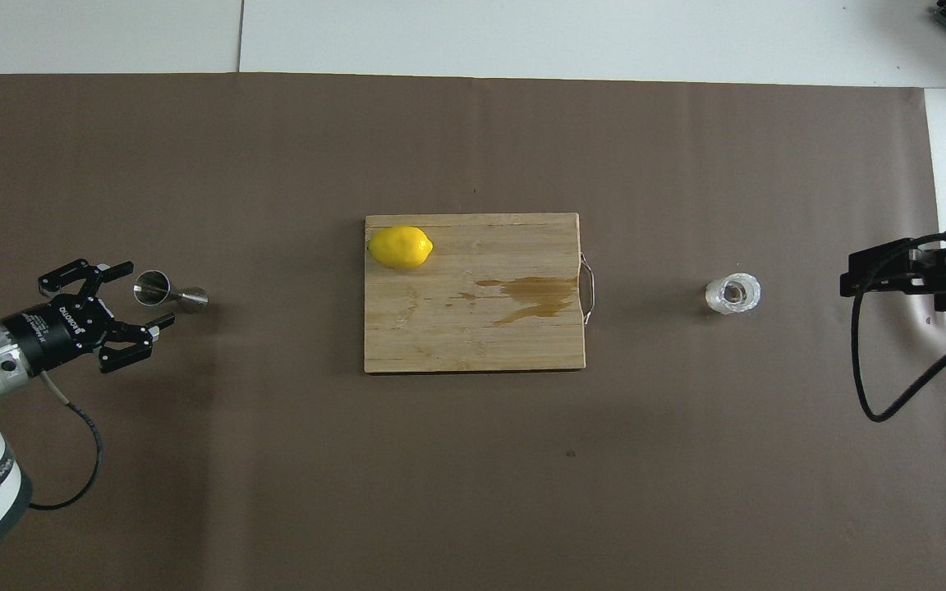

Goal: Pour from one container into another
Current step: 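Close the left gripper around the small metal cup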

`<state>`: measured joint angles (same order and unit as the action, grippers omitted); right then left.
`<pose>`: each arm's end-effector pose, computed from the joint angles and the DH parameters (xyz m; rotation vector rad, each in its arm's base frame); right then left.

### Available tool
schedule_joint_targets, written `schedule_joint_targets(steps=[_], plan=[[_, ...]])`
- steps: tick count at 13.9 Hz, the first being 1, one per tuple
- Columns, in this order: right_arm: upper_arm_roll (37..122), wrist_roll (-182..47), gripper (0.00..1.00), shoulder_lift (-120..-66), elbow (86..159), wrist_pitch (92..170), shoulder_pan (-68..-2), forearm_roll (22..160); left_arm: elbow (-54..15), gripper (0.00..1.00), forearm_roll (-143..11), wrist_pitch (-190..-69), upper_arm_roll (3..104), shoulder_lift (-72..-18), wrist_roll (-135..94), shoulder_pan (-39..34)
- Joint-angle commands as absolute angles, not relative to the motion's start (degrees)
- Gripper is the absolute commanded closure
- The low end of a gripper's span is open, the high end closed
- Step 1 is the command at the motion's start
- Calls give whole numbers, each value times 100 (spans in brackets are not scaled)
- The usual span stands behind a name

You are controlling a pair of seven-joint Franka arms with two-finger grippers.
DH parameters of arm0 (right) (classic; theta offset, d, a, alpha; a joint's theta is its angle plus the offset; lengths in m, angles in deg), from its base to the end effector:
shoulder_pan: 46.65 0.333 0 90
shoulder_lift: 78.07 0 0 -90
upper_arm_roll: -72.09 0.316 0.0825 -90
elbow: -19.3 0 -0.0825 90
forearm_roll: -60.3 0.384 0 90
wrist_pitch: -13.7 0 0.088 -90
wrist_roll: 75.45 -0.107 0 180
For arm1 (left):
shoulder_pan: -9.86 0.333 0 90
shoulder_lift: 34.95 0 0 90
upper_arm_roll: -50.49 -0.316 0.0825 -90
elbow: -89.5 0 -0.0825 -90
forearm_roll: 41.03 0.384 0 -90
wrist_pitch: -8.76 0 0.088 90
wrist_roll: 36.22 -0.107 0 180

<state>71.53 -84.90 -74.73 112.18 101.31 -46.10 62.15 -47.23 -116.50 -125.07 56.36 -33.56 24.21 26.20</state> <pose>0.5316 0.0033 0.6290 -3.1006 0.2553 0.0564 0.4918 0.0749 0.3349 1.0050 2.0561 -0.4896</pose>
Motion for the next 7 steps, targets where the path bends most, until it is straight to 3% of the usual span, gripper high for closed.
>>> schedule_joint_targets(steps=[1, 7], plan=[[7174, -8371, 0, -7386, 11282, 10080, -4674, 6346, -4638, 0, -11863, -12703, 5603, -3477, 2311, 2462], [7174, -8371, 0, -7386, 11282, 10080, -4674, 6346, -4612, 1, -11907, -12703, 5603, -3477, 2311, 2471]])
